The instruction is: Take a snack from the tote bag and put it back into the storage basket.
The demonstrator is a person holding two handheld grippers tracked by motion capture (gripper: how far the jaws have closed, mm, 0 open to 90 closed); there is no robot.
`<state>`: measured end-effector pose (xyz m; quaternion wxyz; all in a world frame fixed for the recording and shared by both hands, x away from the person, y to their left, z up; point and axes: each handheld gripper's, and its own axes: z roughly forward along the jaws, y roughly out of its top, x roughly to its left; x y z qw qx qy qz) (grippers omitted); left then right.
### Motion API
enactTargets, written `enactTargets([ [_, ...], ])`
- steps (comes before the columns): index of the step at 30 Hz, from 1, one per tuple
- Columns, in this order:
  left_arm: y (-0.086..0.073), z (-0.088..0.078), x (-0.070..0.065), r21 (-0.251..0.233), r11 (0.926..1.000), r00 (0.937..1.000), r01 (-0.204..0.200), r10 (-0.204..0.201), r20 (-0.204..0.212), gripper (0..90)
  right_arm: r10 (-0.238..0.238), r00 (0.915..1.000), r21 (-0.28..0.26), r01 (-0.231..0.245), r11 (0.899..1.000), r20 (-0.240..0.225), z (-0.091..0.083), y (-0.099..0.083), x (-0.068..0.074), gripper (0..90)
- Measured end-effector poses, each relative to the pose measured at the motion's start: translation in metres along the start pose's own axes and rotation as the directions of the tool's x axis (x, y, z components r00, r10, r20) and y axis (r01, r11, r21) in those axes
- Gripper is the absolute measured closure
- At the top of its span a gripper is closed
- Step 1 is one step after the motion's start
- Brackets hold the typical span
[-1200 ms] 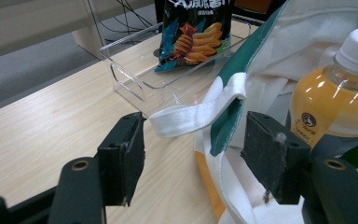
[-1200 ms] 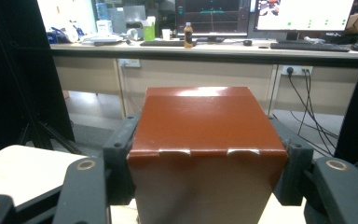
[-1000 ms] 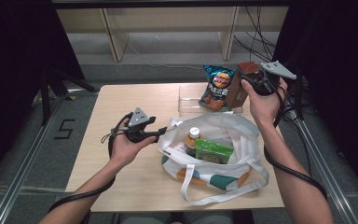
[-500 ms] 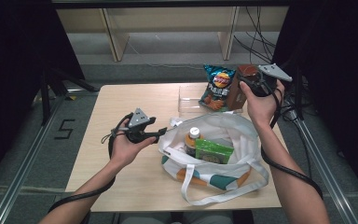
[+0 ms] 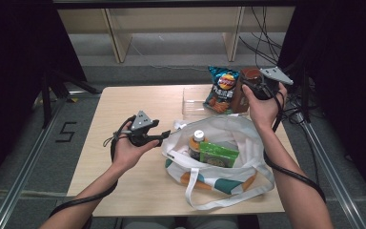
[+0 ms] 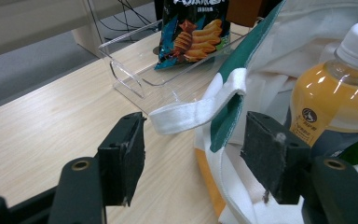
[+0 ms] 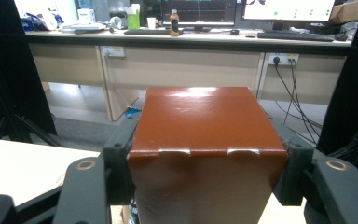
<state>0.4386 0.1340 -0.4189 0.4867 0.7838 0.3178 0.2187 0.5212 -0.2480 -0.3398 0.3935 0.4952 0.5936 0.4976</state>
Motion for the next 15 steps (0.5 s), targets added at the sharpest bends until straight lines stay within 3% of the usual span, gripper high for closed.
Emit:
enactTargets([
  [5,0.0000,0.0003,-0.0005,-0.001,1.0000,1.0000,0.002,-0.002,0.001,37.9,-0.021,0.9998,-0.002,0.021,1.000,0.005,0.0034,-0.0041,-0.0014,39.5],
  [15,-0.0001,-0.0001,0.0000,0.000,1.0000,1.0000,0.000,0.000,0.000,37.9,0.002,0.9998,0.003,-0.002,1.000,0.019,0.0072,-0.0088,0.0004,39.5],
])
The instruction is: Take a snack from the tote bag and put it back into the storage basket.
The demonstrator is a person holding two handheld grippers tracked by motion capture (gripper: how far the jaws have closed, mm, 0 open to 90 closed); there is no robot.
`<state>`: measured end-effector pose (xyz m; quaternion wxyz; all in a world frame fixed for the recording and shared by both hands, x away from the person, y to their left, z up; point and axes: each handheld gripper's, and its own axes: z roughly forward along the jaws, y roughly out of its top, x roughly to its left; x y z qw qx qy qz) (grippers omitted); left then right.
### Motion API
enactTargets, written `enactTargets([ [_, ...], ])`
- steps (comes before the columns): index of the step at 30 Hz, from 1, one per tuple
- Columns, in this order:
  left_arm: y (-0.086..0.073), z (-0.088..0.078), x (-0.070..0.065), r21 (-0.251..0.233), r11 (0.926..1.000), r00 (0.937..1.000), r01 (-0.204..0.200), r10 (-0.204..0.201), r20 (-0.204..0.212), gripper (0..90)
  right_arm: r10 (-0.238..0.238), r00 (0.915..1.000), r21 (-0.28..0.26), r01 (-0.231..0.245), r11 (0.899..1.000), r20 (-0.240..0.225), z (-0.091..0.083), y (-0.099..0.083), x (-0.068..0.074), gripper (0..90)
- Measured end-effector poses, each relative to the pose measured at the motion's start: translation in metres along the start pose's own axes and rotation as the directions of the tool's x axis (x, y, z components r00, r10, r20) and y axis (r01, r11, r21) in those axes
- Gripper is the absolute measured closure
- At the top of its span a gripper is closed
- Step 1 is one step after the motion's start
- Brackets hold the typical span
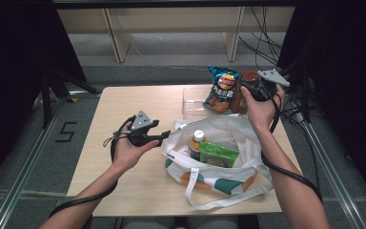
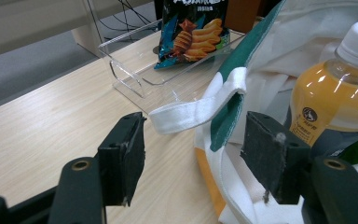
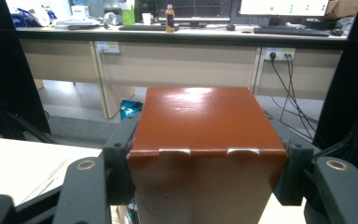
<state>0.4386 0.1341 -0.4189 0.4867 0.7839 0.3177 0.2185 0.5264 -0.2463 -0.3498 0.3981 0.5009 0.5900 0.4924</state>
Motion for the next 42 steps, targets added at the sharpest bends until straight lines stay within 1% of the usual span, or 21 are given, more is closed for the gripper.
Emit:
enactTargets([
  [3,0.000,0.000,0.000,0.001,1.0000,1.0000,0.001,-0.001,0.000,38.0,-0.005,1.0000,0.000,0.005,1.000,0.005,0.001,0.000,0.000,39.5],
  [4,0.000,0.000,0.000,0.002,1.0000,1.0000,0.001,-0.001,0.000,37.9,-0.016,0.9999,0.001,0.016,1.000,0.007,0.001,-0.001,-0.001,39.5],
  [6,0.000,0.000,0.000,0.000,1.0000,1.0000,0.000,0.000,0.002,38.0,0.007,0.9998,0.011,-0.008,1.000,0.016,0.001,-0.002,0.001,39.4],
  [7,0.000,0.000,0.000,0.000,1.0000,1.0000,0.000,0.000,0.001,37.9,-0.006,0.9998,0.010,0.005,1.000,0.020,0.001,-0.003,0.000,39.5],
  [8,0.000,0.000,0.000,-0.001,1.0000,1.0000,0.001,-0.001,0.001,38.0,0.005,0.9997,0.011,-0.005,1.000,0.024,0.001,-0.003,0.001,39.4],
  [10,0.000,0.000,0.000,0.000,1.0000,1.0000,0.001,-0.001,0.001,37.9,0.002,0.9994,0.015,-0.003,1.000,0.033,0.002,-0.003,0.000,39.4],
  [12,0.000,0.000,-0.001,0.002,1.0000,1.0000,0.001,-0.001,0.001,37.9,0.001,0.9997,0.011,-0.001,1.000,0.024,0.002,-0.003,0.000,39.4],
  [14,0.000,0.001,-0.001,0.001,1.0000,1.0000,0.002,-0.002,0.001,37.9,0.013,0.9996,0.018,-0.013,1.000,0.026,0.003,-0.004,0.001,39.3],
  [15,0.000,0.001,-0.001,0.001,1.0000,1.0000,0.002,-0.002,0.001,37.9,-0.001,0.9997,0.016,0.001,1.000,0.024,0.004,-0.005,0.000,39.3],
  [17,0.000,0.000,-0.001,0.001,1.0000,1.0000,0.001,-0.001,0.001,37.9,0.004,0.9997,0.038,-0.005,0.999,0.023,0.004,-0.007,0.000,39.2],
  [18,0.000,0.000,-0.001,0.001,1.0000,1.0000,0.001,-0.001,0.001,38.0,-0.006,0.9997,0.029,0.006,1.000,0.024,0.006,-0.010,-0.001,39.2],
  [21,0.000,0.000,0.000,0.000,1.0000,1.0000,0.002,-0.002,0.001,37.9,0.000,0.9996,0.037,-0.001,0.999,0.029,0.008,-0.014,-0.003,39.1],
  [25,0.000,0.001,-0.001,0.001,1.0000,1.0000,0.003,-0.003,0.001,37.9,0.016,0.9994,0.043,-0.017,0.999,0.030,0.010,-0.014,-0.003,39.1],
  [26,0.000,0.001,-0.001,0.002,1.0000,1.0000,0.004,-0.004,0.001,37.9,0.011,0.9995,0.045,-0.013,0.999,0.029,0.010,-0.014,-0.003,39.1],
  [27,0.000,0.001,-0.001,0.002,1.0000,1.0000,0.004,-0.004,0.001,37.9,0.014,0.9993,0.056,-0.016,0.998,0.036,0.010,-0.014,-0.003,39.1],
  [28,0.000,0.001,-0.001,0.001,1.0000,1.0000,0.004,-0.004,0.001,37.9,0.021,0.9994,0.050,-0.022,0.999,0.029,0.010,-0.015,-0.003,39.0],
  [29,0.000,0.001,-0.001,0.001,1.0000,1.0000,0.004,-0.004,0.001,37.9,0.006,0.9996,0.047,-0.008,0.999,0.029,0.010,-0.016,-0.004,39.0],
  [31,0.000,0.001,-0.001,0.001,1.0000,1.0000,0.004,-0.004,0.001,37.9,0.006,0.9995,0.040,-0.007,0.999,0.030,0.011,-0.017,-0.004,39.0],
  [37,0.000,0.001,-0.001,0.003,1.0000,1.0000,-0.001,0.001,0.005,38.0,0.003,0.9995,0.050,-0.005,0.999,0.031,0.012,-0.018,-0.004,38.9],
  [38,0.000,0.001,-0.001,0.003,1.0000,1.0000,-0.002,0.001,0.004,37.9,-0.007,0.9996,0.048,0.006,0.999,0.026,0.013,-0.018,-0.004,38.9],
  [42,0.000,0.002,-0.001,0.001,1.0000,1.0000,-0.001,0.001,0.009,38.0,0.007,0.9996,0.053,-0.008,0.999,0.028,0.013,-0.021,-0.005,38.8],
])
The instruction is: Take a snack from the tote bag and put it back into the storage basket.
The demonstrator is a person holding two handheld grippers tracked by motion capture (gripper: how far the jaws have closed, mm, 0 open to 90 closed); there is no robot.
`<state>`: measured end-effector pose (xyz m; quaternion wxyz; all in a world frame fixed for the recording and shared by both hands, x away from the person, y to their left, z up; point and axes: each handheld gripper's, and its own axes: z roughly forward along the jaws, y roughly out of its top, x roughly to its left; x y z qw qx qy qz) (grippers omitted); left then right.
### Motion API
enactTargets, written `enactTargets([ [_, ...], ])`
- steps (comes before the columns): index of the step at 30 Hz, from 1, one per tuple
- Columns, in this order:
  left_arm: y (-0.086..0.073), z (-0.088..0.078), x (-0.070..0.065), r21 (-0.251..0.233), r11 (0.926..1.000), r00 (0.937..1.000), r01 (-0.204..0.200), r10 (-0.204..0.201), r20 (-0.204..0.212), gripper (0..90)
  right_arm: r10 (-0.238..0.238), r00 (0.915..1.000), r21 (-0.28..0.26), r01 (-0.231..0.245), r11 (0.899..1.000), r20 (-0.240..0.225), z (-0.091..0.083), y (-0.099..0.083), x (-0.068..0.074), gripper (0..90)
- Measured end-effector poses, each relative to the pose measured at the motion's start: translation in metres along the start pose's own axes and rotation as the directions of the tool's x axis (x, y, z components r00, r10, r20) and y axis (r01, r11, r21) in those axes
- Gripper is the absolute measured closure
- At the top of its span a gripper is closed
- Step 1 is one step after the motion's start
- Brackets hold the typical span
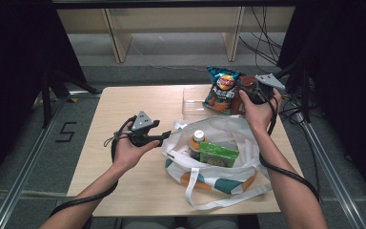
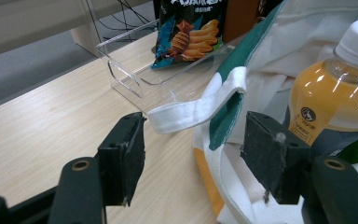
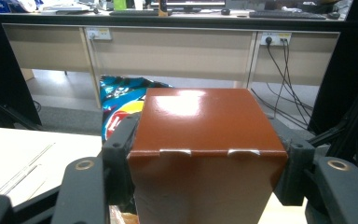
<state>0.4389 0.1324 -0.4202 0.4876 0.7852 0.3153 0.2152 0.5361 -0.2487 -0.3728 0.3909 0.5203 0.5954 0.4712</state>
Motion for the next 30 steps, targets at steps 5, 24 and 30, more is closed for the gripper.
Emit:
enactTargets([
  [5,0.000,0.000,0.000,0.002,1.0000,1.0000,-0.002,0.002,0.002,37.9,-0.007,1.0000,0.014,0.007,1.000,-0.002,0.002,-0.004,-0.001,38.6],
  [24,0.000,0.000,0.000,0.001,1.0000,1.0000,-0.001,0.001,0.000,38.0,-0.024,0.9996,0.064,0.025,0.998,-0.018,0.006,-0.013,-0.005,36.4],
  [30,0.000,-0.001,0.000,0.002,1.0000,1.0000,0.005,-0.005,-0.005,37.9,-0.022,0.9992,0.057,0.024,0.998,-0.034,0.003,-0.010,-0.007,32.1],
])
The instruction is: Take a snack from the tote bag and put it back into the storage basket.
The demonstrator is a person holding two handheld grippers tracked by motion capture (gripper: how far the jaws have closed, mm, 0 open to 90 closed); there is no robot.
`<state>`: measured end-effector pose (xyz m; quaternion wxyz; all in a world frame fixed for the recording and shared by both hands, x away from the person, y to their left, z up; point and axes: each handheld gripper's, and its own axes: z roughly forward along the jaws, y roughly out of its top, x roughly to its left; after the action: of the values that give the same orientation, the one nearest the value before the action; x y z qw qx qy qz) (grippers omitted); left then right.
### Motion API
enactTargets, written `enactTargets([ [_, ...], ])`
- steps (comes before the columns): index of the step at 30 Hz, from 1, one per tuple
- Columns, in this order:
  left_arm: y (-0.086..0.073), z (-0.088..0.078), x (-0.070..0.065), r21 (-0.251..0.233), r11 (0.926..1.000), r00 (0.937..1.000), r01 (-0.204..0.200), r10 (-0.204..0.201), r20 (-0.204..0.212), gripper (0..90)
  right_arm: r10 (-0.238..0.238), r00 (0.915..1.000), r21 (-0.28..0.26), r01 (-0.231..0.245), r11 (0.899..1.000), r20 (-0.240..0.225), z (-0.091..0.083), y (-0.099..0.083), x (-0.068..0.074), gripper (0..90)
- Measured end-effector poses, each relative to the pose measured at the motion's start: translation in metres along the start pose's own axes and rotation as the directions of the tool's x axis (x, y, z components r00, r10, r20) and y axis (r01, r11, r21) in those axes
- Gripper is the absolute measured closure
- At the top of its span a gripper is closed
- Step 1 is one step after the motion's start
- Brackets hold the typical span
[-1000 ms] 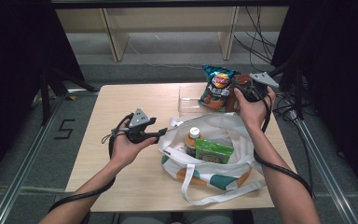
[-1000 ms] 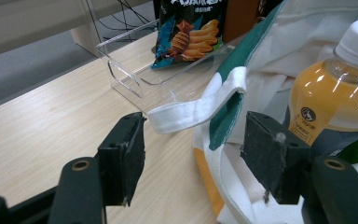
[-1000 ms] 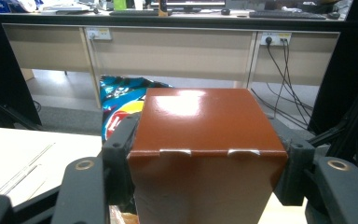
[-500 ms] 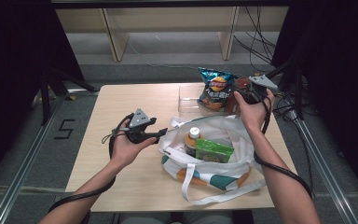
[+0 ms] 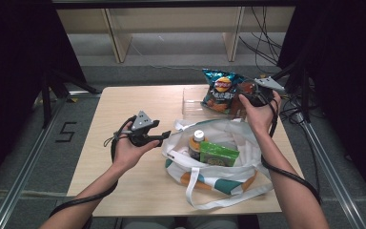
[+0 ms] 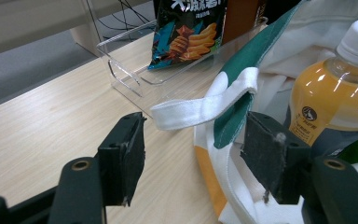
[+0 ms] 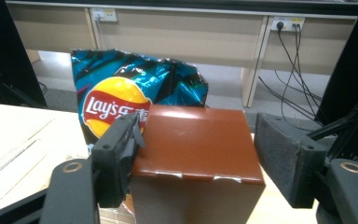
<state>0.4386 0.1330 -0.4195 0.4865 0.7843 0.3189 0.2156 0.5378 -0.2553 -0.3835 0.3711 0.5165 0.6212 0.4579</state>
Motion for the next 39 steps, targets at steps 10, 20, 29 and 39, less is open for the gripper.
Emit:
enactTargets([
  [10,0.000,0.000,-0.001,0.001,1.0000,1.0000,-0.006,0.006,0.001,37.9,0.005,0.9995,-0.029,-0.006,1.000,-0.031,-0.015,0.012,0.000,30.7],
  [20,0.000,0.000,-0.001,0.000,1.0000,1.0000,-0.005,0.005,0.000,37.9,-0.003,0.9986,-0.032,0.001,0.999,-0.053,-0.030,0.016,0.004,39.1],
  [29,0.000,0.000,-0.002,-0.002,1.0000,1.0000,-0.004,0.004,-0.001,37.8,-0.033,0.9962,-0.019,0.031,0.999,-0.081,-0.047,0.013,0.005,48.6],
  [39,0.000,-0.001,-0.002,-0.003,1.0000,1.0000,-0.004,0.004,-0.003,37.8,-0.061,0.9921,-0.020,0.059,0.998,-0.110,-0.068,0.012,0.005,59.7],
])
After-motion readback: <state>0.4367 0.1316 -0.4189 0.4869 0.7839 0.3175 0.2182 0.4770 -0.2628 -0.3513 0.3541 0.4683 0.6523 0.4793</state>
